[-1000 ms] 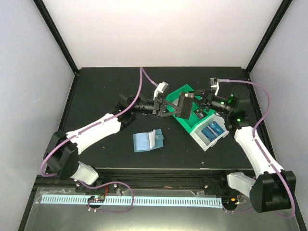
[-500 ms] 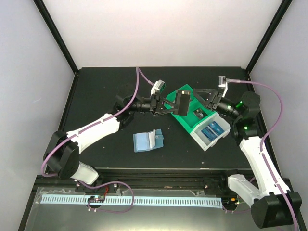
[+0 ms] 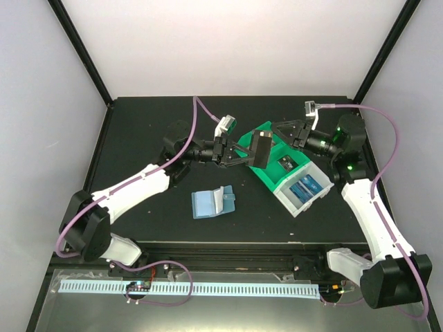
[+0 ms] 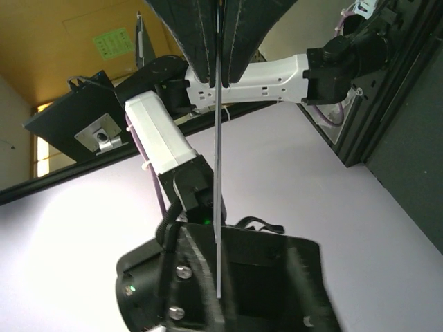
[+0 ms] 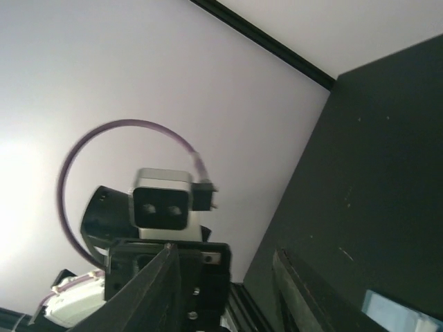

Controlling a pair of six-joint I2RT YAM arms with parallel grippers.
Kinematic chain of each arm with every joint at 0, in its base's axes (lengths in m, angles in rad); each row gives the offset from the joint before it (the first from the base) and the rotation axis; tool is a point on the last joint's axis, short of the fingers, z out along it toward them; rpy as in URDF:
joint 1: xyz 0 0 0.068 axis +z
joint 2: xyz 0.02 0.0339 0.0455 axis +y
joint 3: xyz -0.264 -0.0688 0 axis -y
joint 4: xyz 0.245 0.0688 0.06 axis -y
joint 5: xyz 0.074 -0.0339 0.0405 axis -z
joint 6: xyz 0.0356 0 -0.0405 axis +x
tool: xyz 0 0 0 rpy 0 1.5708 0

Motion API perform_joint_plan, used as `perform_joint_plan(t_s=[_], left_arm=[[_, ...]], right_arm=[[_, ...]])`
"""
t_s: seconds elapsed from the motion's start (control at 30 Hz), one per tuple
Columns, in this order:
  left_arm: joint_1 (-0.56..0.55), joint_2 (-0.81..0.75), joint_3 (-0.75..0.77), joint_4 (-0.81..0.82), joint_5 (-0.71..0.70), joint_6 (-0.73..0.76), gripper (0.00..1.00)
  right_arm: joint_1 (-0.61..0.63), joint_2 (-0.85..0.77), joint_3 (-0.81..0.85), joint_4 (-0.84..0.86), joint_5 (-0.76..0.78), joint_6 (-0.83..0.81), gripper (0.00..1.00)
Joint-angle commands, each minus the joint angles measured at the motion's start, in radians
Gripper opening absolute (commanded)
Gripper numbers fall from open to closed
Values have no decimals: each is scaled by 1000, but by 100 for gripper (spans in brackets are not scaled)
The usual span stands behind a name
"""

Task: Put the credit cards into the card holder
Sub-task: Pick up the credit card from the storage box.

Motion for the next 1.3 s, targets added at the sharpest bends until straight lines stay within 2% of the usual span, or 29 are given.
perform_joint_plan(t_s=[0.0,0.07,0.13,0.27,0.5,0.63,0.73,0.93,1.0,1.27], left_arm=[[5,-40,7,2,27,31,2],[5,-40,8,2,28,31,2],[5,-37,11,0,27,29,2],[5,-32,13,-4,25,29,2],[5,-38,6,-42,11,51,2],[5,-37,15,-40,12,52,2],[4,-40,20,-36,15,52,2],[4,-52,20,-28,22,48,2],[4,-58,18,-22,24,46,2],[5,-76,15,27,22,14,1]], right_arm=[[14,12,27,-44,-24,-39,35],[18,11,25,-40,-29,-39,31],[23,9,23,-30,-40,-37,32],[25,-11,12,21,-43,-15,42],[25,-53,-12,89,26,15,56],[29,-44,-11,83,-1,5,58],[37,-33,3,26,-13,-33,53],[45,-6,7,-27,-10,-53,30],[45,-2,6,-39,-3,-55,26],[60,-4,-6,-38,-33,-54,26]])
